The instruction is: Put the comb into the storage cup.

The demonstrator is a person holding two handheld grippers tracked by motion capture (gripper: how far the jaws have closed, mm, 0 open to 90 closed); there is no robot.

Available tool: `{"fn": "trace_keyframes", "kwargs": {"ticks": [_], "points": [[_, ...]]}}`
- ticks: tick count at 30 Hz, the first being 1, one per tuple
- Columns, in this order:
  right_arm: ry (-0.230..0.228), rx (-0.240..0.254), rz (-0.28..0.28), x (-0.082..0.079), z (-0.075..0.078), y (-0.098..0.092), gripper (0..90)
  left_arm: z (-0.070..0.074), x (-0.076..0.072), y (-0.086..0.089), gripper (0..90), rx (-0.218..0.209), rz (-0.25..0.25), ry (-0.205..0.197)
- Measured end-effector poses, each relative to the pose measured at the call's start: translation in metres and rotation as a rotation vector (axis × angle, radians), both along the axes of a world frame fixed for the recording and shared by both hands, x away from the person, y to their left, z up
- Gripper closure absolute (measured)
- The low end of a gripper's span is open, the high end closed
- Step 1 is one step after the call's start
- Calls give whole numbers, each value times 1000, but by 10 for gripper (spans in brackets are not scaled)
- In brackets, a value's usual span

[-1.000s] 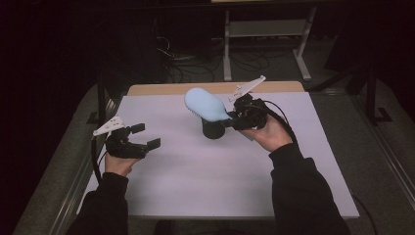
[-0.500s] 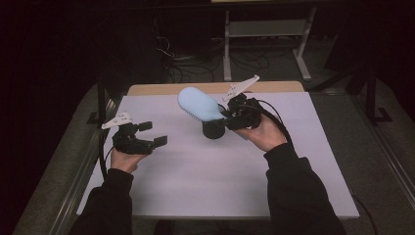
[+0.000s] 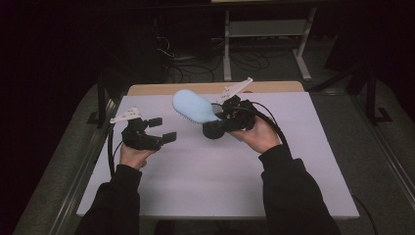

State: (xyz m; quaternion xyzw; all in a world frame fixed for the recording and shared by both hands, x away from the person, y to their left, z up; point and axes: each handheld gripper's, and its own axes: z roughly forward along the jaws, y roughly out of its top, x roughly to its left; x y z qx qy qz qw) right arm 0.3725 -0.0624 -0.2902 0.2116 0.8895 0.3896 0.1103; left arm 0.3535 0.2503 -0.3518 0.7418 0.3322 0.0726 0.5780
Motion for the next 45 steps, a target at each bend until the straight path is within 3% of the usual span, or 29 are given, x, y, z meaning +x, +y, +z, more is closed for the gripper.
{"fn": "trace_keyframes", "kwargs": {"ticks": [12,22,28,31,35,36,43,45], "points": [[11,0,26,1,-5,12,690,3,4,-14,0,-9,-25,4],[13,-4,40,-1,-6,18,689,3,7,-27,0,-49,-36,-3],[25,-9,44,-1,-10,23,689,5,7,-37,0,-51,-51,-23],[27,-6,45,-1,-10,24,689,6,7,-39,0,-49,-49,-27],[35,-12,41,0,-13,24,689,6,8,-39,0,-82,-44,-20],[37,-8,41,0,-14,24,689,7,7,-40,0,-78,-33,-40],[37,-14,40,-1,-17,27,690,10,6,-44,2,-81,-21,-50],[36,-14,38,-1,-17,27,690,11,7,-43,20,-111,-16,-43]]}}
